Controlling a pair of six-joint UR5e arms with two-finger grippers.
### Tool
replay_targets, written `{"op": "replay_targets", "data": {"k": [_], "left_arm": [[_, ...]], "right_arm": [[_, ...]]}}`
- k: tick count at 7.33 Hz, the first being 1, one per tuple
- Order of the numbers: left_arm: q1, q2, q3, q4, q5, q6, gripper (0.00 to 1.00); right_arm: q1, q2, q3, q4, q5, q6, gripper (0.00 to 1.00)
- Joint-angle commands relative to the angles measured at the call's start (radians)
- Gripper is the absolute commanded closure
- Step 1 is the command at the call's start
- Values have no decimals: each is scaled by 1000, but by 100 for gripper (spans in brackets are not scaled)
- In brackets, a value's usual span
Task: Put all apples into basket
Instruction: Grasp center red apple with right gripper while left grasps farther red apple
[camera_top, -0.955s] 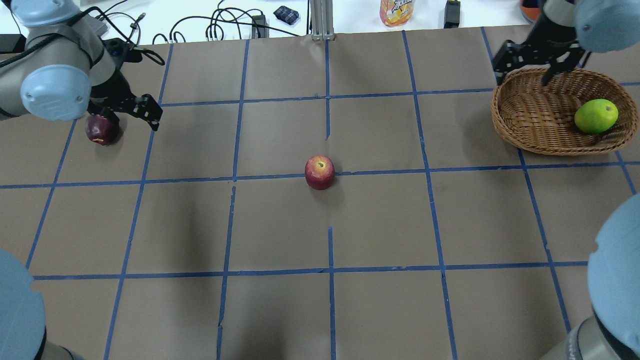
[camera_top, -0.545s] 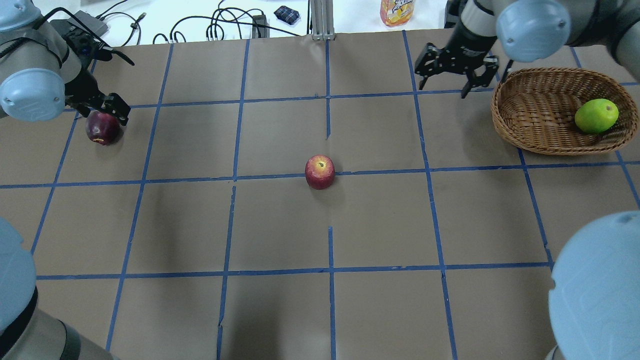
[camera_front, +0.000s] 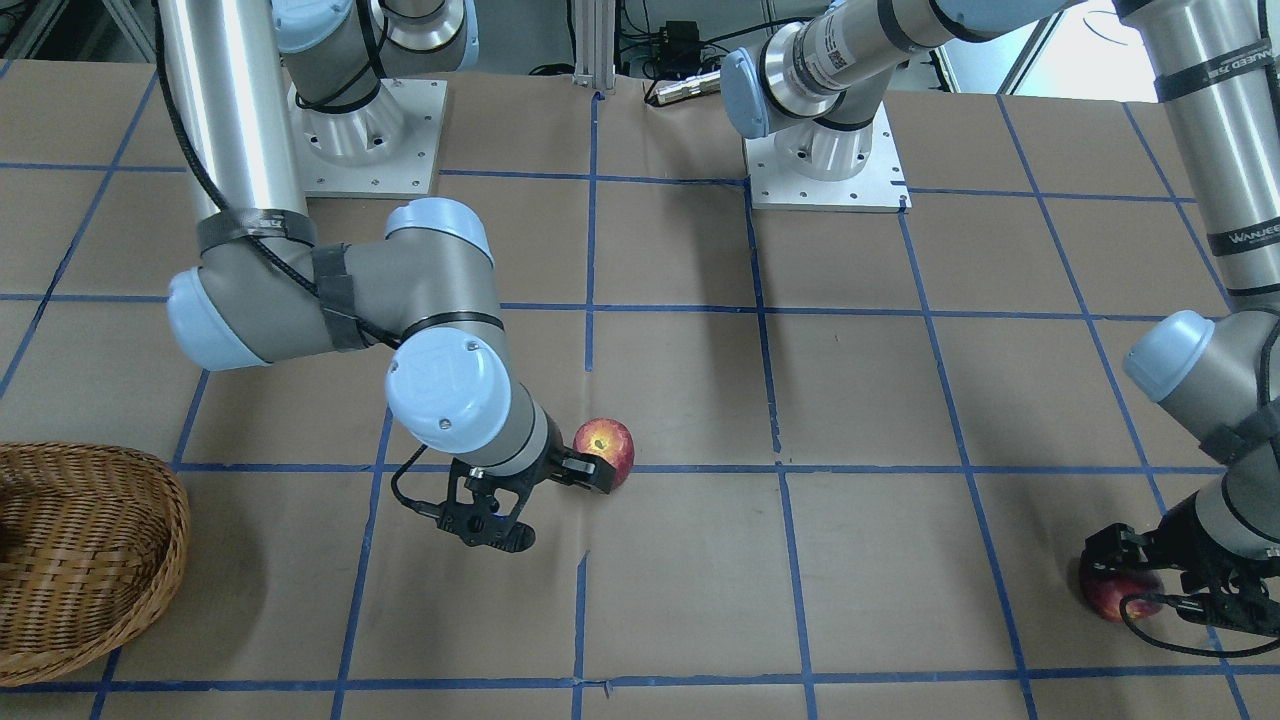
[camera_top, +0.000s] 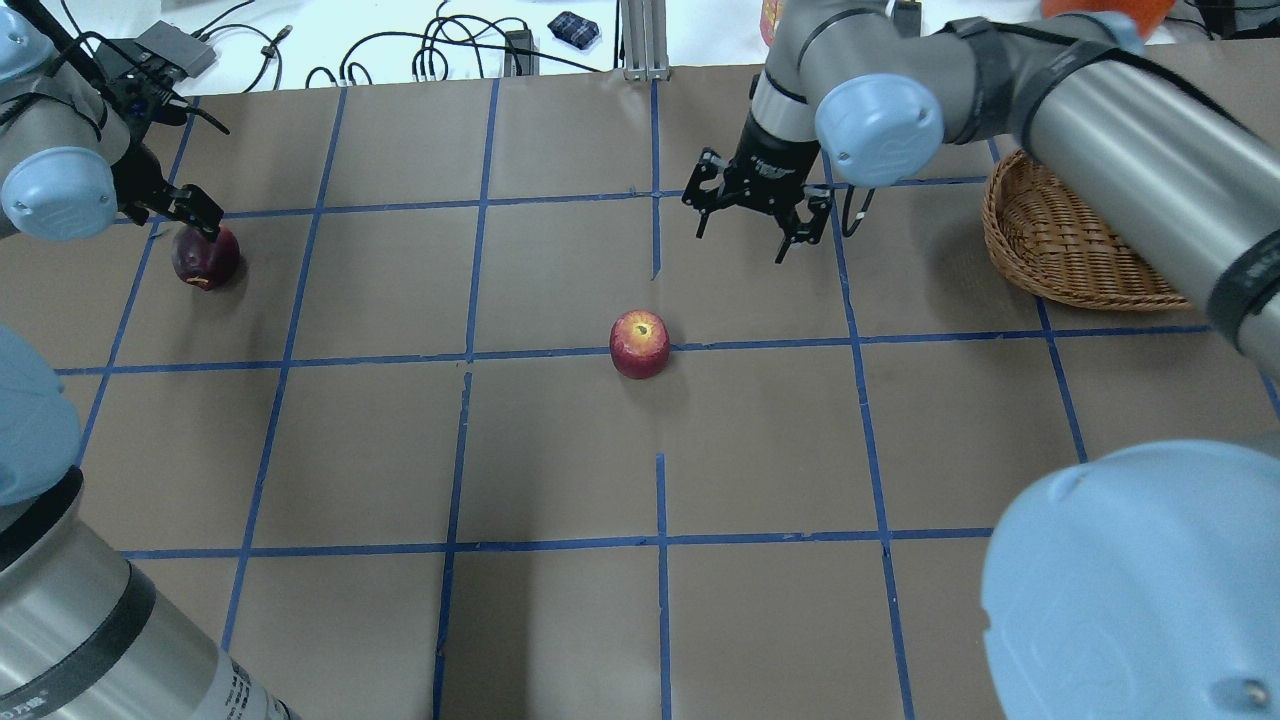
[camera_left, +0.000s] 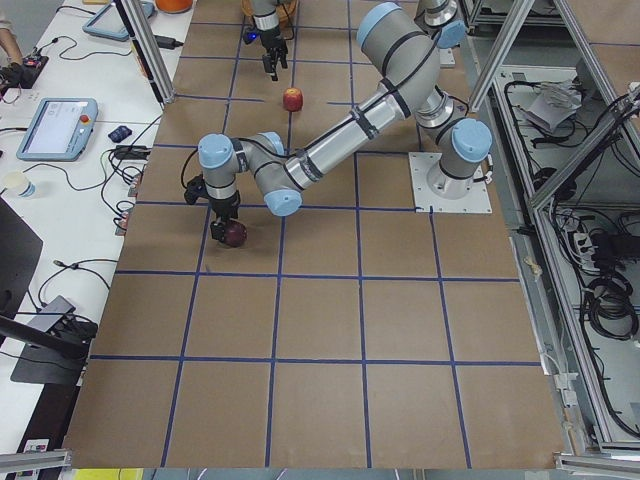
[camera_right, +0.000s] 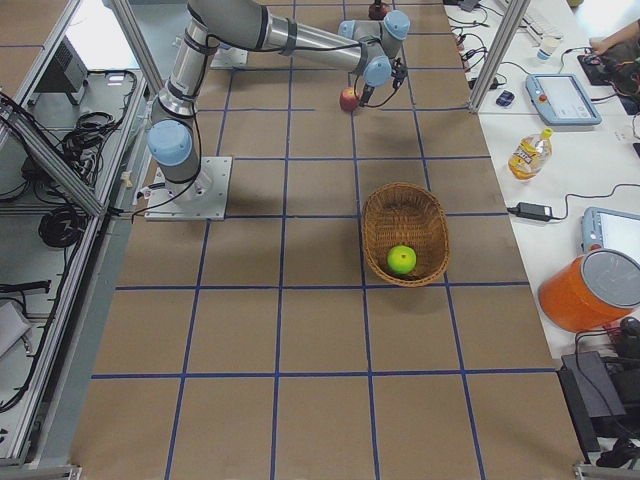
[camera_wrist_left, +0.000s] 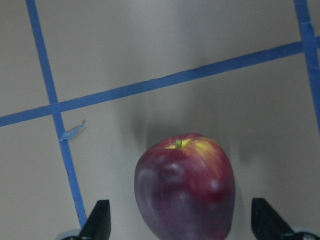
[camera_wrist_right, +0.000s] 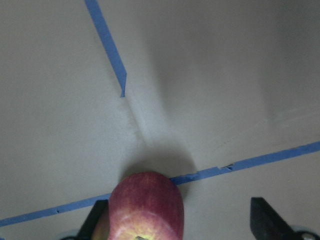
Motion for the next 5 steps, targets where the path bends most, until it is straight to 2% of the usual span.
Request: {"op": "replay_targets", "data": {"k": [1, 2, 3, 4, 5], "left_arm": [[22, -33, 3, 12, -5, 17, 4], [23, -45, 5, 12, -5, 39, 6], [22, -49, 5, 12, -6, 42, 13], [22, -47, 5, 12, -9, 42, 36], [7, -24, 0, -5, -6, 33, 48]], "right_arm": [[51, 15, 3, -20, 0, 37, 0], [62, 30, 5, -17, -1, 37, 0], [66, 51, 20, -29, 2, 37, 0], [69, 58, 28, -31, 2, 37, 0], [80, 65, 28, -32, 0, 37, 0]]}}
